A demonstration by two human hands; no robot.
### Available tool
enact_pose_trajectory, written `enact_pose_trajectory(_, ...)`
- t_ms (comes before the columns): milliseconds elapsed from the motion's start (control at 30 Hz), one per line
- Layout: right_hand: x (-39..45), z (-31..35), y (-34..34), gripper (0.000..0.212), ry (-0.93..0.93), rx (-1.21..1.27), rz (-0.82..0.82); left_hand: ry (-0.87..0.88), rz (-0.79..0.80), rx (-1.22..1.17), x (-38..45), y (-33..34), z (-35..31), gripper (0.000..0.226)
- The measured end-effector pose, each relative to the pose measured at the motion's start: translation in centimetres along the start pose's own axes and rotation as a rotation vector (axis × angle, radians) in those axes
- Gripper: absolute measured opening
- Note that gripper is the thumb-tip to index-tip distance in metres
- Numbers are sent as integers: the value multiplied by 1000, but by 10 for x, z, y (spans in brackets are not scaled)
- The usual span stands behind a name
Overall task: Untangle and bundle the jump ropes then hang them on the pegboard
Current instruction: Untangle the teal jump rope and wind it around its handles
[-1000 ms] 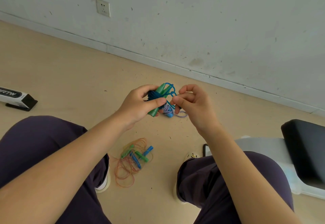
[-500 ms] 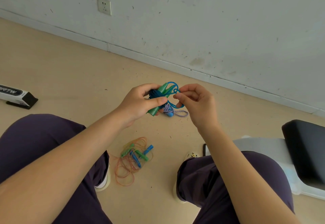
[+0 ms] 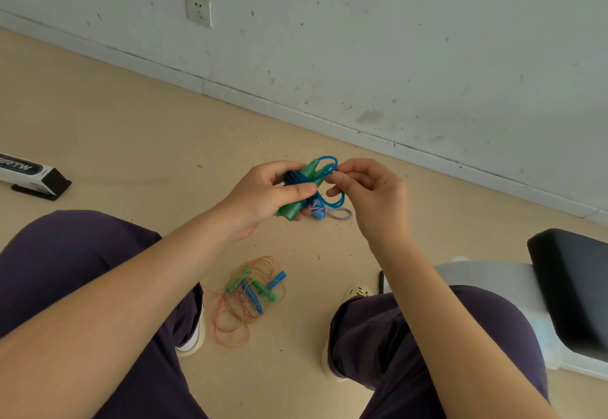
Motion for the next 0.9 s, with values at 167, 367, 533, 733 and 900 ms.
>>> enact_pose_trajectory(167, -2, 0, 2, 9, 0, -28, -2, 16, -33, -21, 0, -2, -2, 32)
enact_pose_trajectory(367, 0, -3, 0, 9, 3, -5, -20, 22, -160, -106, 3, -15, 0, 23)
enact_pose_trajectory(533, 0, -6, -1, 10, -8, -47, -34, 28, -93, -82, 3, -10, -1, 21)
enact_pose_trajectory(733, -1, -2, -2, 9, -40, -129, -22, 13, 4, -45, 1, -1, 0, 27)
enact_pose_trajectory(900, -1, 0, -3, 11, -76, -136, -44, -3, 53, -46, 2, 5, 3, 23)
Point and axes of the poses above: each hand's wrist, its own x-axis towards the middle knuckle, its own y-axis out of the palm, z = x × y, the point moved 8 cm from there along x, towards the middle knuckle, and after that the axes turned 15 degrees about -y, right-handed, at the moved point
